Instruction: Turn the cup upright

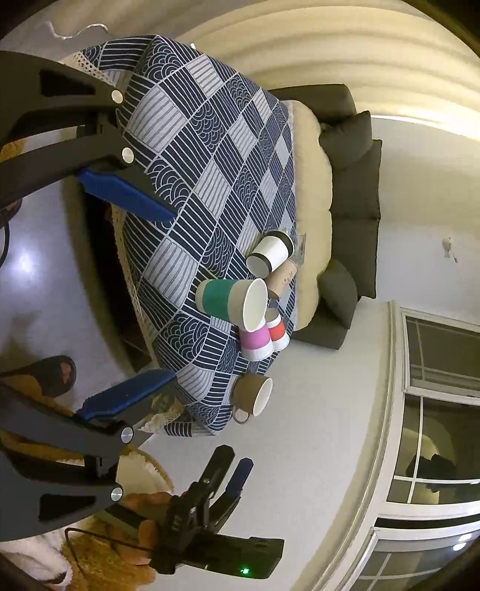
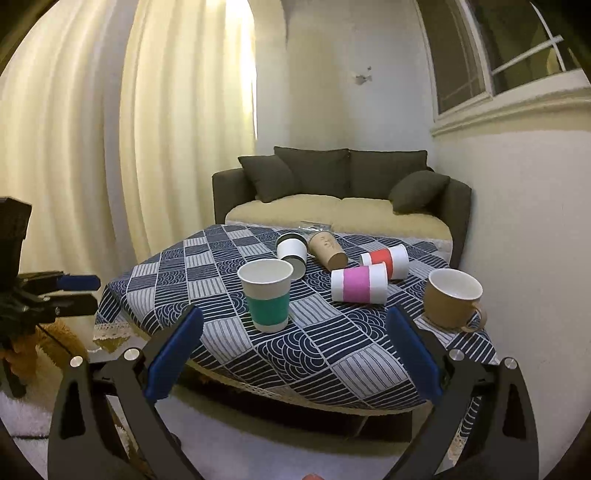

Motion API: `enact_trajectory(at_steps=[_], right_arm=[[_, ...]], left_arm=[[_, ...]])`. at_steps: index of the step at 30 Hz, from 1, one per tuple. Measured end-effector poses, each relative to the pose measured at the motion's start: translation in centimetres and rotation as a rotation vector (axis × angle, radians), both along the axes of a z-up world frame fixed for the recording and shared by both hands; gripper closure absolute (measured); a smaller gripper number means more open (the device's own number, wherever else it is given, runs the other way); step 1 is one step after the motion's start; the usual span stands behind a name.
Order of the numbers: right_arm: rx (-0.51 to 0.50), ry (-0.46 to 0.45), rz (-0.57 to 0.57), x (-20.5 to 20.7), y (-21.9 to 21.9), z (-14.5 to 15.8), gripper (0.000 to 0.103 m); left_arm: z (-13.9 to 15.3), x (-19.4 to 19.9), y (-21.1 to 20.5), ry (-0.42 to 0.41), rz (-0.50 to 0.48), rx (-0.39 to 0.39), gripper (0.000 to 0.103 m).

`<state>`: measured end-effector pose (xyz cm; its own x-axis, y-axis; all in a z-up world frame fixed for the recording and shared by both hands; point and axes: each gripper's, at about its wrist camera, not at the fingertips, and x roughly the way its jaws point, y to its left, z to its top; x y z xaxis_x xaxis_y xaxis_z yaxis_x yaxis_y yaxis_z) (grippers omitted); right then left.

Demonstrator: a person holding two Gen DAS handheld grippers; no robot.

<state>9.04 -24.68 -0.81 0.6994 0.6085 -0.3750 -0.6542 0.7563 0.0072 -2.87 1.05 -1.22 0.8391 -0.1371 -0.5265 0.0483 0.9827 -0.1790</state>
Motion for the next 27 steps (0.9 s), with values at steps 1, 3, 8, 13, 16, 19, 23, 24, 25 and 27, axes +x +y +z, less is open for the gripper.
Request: enact_trajectory(at_steps=[1,3,8,13,16,19,23,24,25,27], right_arm=[[-0.004,-0.003,0.003,0.0,0.1,0.0,0.005],[-0.011,-0.007,0.008,-0.1,0.4,-0.1,0.005],[-0.022,-0.007,0.022,0.0,0.7,-0.3,0.005],[-0.033,-0.003,0.032,0.0,1.2,-0.5,0.005],[-0.035,-0.003,0.035,-0.1,1.3,-0.6,0.005],[-0.039,-0.004,0.037,-0.1,1.4,-0.6,0.005],[-0.04,-0.004,0.035,-0.2,1.4,-0.6,0.005],[-0.039,-0.004,0.035,-0.2,1.3,-0.6,0.005],[-0.038,-0.005,0.034,-0.2,1.3,-0.6,0.005],[-0.034,-0.004,0.032,-0.2,1.2,-0.5,0.005]], left_arm=[[-0.1,0.1,0.1,0.004,0.011,0.002,0.023],[-0.2,0.2,0.2,0.008,0.021,0.0,0.023],[-0.2,0.3,0.2,0.004,0.017,-0.006,0.023],[-0.2,0.3,0.2,0.003,0.022,-0.009,0.023],[-0.2,0.4,0.3,0.007,0.022,-0.009,0.023],[-0.3,0.5,0.1,0.011,0.019,-0.003,0.023],[-0.4,0.6,0.1,0.017,0.022,-0.002,0.023],[-0.4,0.6,0.1,0.016,0.022,-0.004,0.023],[-0.4,0.6,0.1,0.016,0.021,-0.005,0.023],[-0.4,0.6,0.1,0.016,0.022,-0.001,0.023]])
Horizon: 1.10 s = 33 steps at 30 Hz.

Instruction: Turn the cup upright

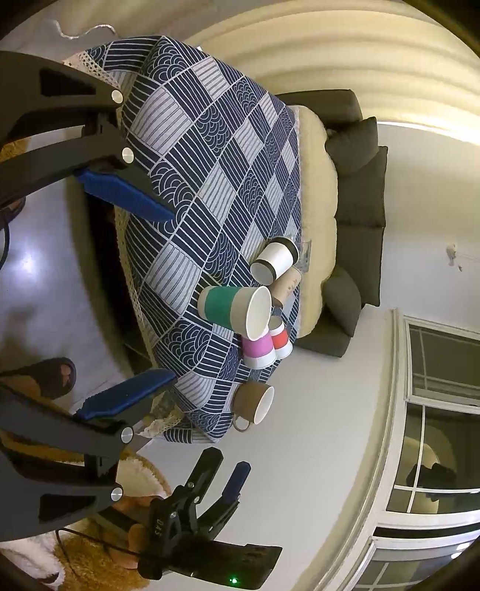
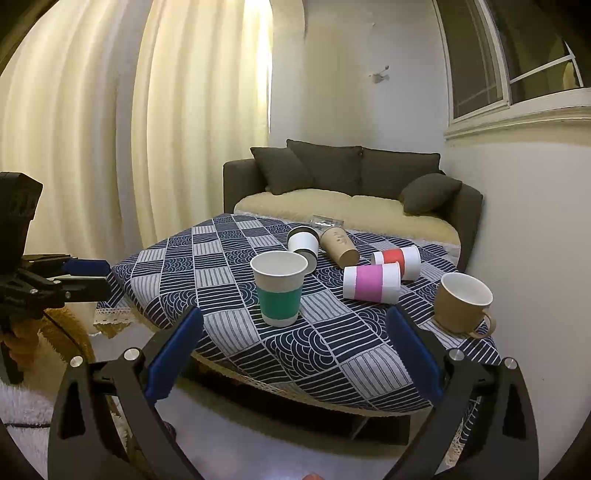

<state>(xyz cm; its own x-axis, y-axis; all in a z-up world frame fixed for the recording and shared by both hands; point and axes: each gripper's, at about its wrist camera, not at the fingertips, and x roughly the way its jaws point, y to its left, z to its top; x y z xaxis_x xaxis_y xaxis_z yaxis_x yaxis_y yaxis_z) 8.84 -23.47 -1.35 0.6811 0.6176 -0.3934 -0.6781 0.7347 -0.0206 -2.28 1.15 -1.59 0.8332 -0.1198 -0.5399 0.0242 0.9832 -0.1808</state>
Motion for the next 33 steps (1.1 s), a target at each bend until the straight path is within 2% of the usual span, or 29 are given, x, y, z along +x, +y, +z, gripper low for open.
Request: enact_trajectory(at_steps=[33], right_arm=[[-0.005,0.008,0.019,0.14,0.43,-0.12,0.005]], left_arm=[[0.37,-0.07,-0.32,-0.017,0.006,-0.007,0.023]])
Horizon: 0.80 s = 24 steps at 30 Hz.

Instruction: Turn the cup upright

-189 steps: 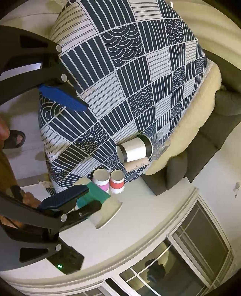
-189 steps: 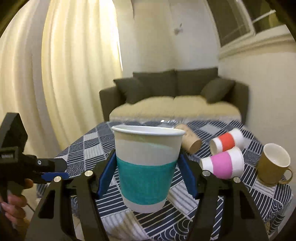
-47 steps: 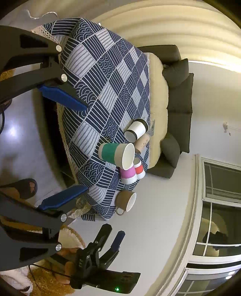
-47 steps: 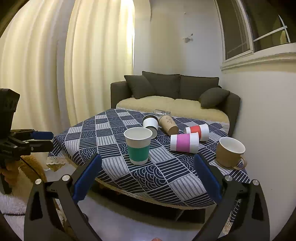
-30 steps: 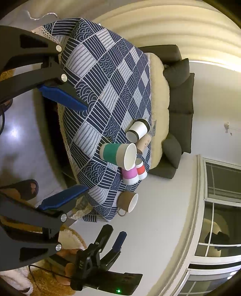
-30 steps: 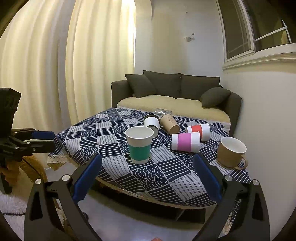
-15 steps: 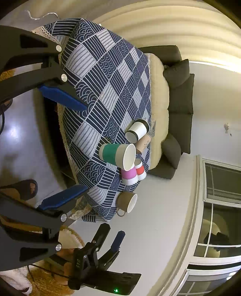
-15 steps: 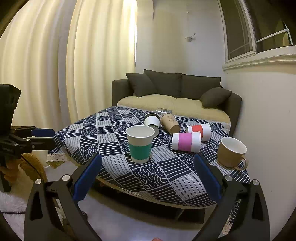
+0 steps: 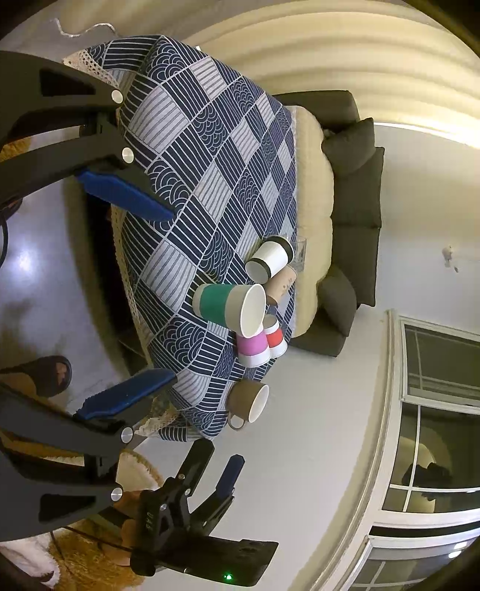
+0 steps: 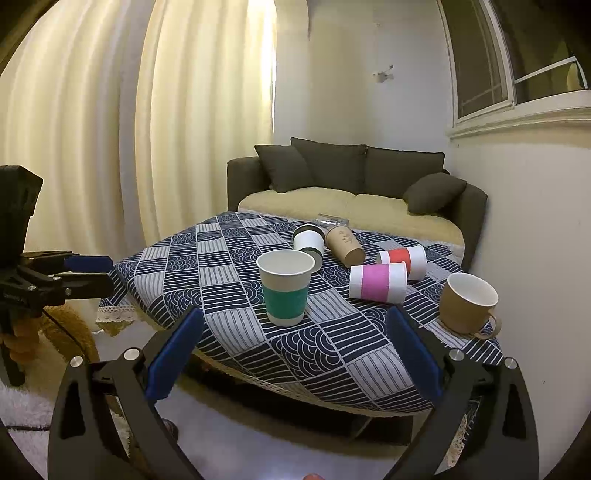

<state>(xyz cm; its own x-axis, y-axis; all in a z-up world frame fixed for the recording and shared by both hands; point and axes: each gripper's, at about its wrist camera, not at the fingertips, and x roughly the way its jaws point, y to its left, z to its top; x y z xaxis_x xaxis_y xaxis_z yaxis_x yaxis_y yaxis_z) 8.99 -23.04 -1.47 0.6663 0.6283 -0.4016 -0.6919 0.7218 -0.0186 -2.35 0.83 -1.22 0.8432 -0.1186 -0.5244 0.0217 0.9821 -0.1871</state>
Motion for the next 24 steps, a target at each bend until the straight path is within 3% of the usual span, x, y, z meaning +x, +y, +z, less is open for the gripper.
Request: enact_trajectory(at_steps=[24], right_arm=[[0.02,-0.003,-0.029,0.0,-0.39,0.25,0.005]], left_arm=[[0.14,0.02,-0.27,-0.004,0.008,-0.004,0.023]])
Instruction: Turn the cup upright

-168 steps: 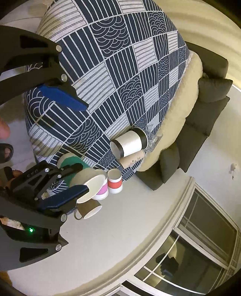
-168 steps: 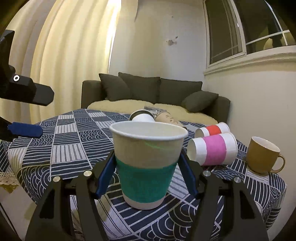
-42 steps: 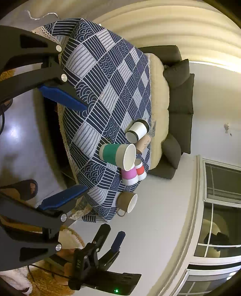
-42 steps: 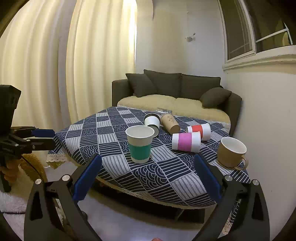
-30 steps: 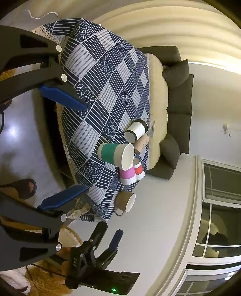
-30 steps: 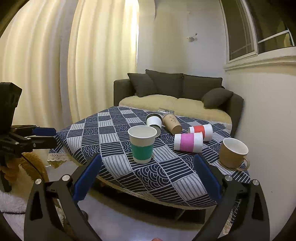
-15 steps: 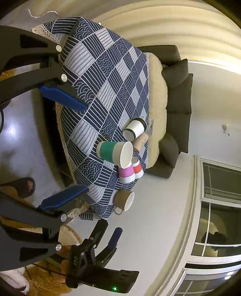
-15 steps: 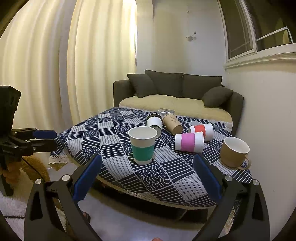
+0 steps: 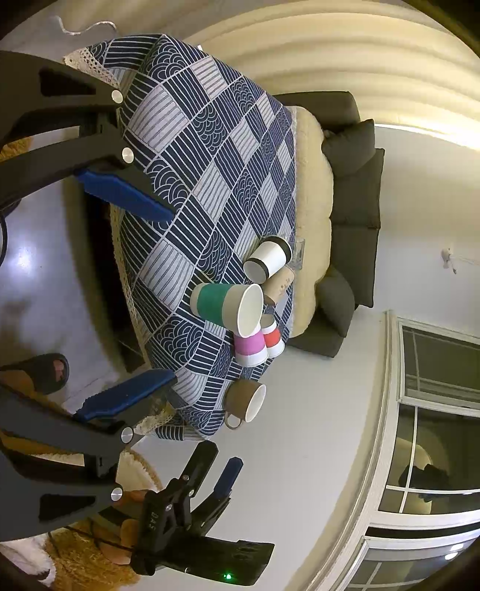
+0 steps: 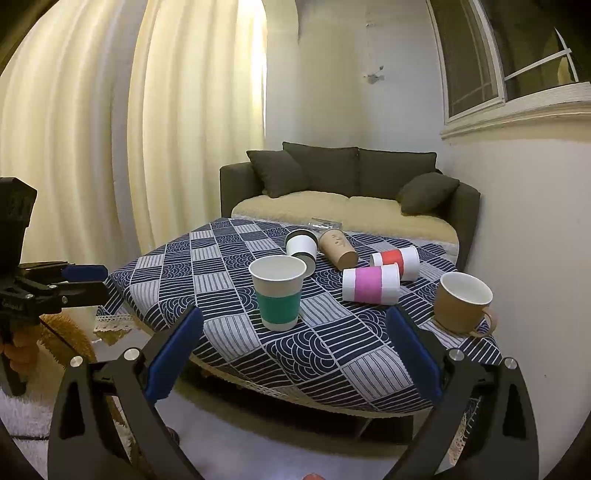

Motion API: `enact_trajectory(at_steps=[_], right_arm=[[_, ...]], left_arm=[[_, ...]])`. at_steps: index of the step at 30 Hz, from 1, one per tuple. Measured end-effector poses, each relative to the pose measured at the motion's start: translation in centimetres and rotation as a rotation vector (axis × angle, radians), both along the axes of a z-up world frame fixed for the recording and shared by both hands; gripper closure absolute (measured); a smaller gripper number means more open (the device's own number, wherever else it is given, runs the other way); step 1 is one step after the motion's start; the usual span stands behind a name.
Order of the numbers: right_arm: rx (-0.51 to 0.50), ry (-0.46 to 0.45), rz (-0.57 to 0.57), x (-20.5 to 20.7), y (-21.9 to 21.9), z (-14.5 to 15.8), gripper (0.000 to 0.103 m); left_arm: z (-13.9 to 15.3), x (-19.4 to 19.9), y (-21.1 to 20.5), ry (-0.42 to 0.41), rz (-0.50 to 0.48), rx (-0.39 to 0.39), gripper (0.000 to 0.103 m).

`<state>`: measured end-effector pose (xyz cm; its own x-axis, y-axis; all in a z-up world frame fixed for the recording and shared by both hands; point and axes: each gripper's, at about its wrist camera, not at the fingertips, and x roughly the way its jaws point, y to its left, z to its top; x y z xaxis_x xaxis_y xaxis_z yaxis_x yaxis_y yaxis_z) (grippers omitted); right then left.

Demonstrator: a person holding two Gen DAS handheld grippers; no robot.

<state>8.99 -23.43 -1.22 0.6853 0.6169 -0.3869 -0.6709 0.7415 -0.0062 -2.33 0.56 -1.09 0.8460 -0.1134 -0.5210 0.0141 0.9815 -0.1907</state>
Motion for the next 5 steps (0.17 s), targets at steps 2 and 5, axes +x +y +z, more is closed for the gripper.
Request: enact_trajectory(at_steps=[2,5], right_arm=[[-0.002,0.0,-0.001,-0.01,0.0,0.02,0.005],[0.0,0.0,0.0,-0.01,-0.03,0.02,0.005]], left_arm=[[0.07,-0.02,0.0,0.0,0.001,-0.003,0.023],[0.09,-0.03,-0.03,0.0,-0.002,-0.004,0.023]])
